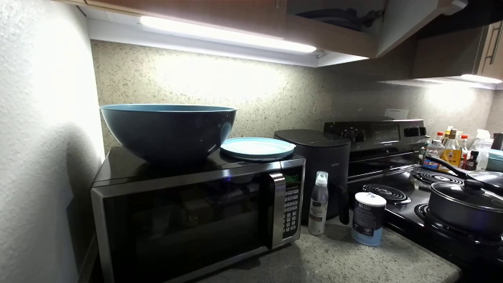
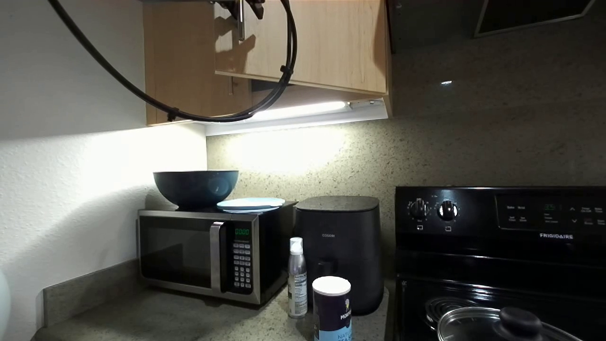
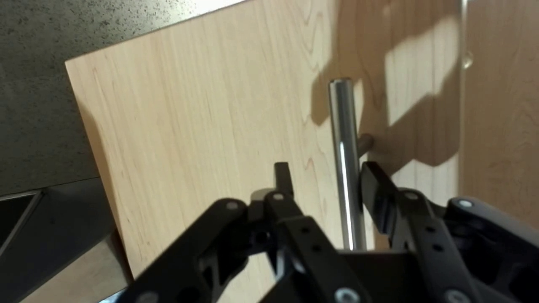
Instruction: Open the right upper cabinet door.
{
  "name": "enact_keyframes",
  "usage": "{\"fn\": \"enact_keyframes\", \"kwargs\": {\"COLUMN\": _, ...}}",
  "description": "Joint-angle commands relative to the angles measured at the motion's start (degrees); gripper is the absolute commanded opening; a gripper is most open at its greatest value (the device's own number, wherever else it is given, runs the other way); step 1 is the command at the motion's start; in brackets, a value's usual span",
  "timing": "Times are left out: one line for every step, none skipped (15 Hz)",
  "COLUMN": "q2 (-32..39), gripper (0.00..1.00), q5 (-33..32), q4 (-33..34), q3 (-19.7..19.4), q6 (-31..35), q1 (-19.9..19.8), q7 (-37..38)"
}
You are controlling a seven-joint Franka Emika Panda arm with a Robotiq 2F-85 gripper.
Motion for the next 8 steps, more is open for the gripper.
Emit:
{"fn": "enact_keyframes", "kwargs": {"q2": 0.02, "gripper": 0.48, "q5": 0.22, "q4": 0.11, "q3": 0.06, "q6": -0.13, "q1": -0.10, "q7": -0.10}}
{"fn": "enact_keyframes", "kwargs": {"q2": 0.01, "gripper": 0.48, "q5": 0.22, "q4": 0.11, "q3": 0.00, "q6": -0.13, "q1": -0.10, "q7": -0.10}}
{"fn": "enact_keyframes", "kwargs": {"q2": 0.01, "gripper": 0.48, "q5": 0.22, "q4": 0.11, "q3": -0.03, "q6": -0.13, "q1": -0.10, "q7": -0.10}}
{"fn": "enact_keyframes", "kwargs": {"q2": 0.00, "gripper": 0.48, "q5": 0.23, "q4": 0.11, "q3": -0.06, "q6": -0.13, "q1": -0.10, "q7": -0.10}}
{"fn": "enact_keyframes", "kwargs": {"q2": 0.00, "gripper": 0.48, "q5": 0.23, "q4": 0.11, "q3": -0.06, "q6": -0.13, "q1": -0.10, "q7": -0.11}}
{"fn": "enact_keyframes", "kwargs": {"q2": 0.00, "gripper": 0.48, "q5": 0.23, "q4": 0.11, "q3": -0.06, "q6": -0.13, "q1": -0.10, "q7": -0.11}}
{"fn": "enact_keyframes", "kwargs": {"q2": 0.00, "gripper": 0.48, "q5": 0.23, "q4": 0.11, "q3": -0.07, "q6": -0.13, "q1": -0.10, "q7": -0.11}}
{"fn": "enact_keyframes", "kwargs": {"q2": 0.00, "gripper": 0.73, "q5": 0.21, "q4": 0.13, "q3": 0.03, "q6": -0.12, "q1": -0.18, "q7": -0.06}}
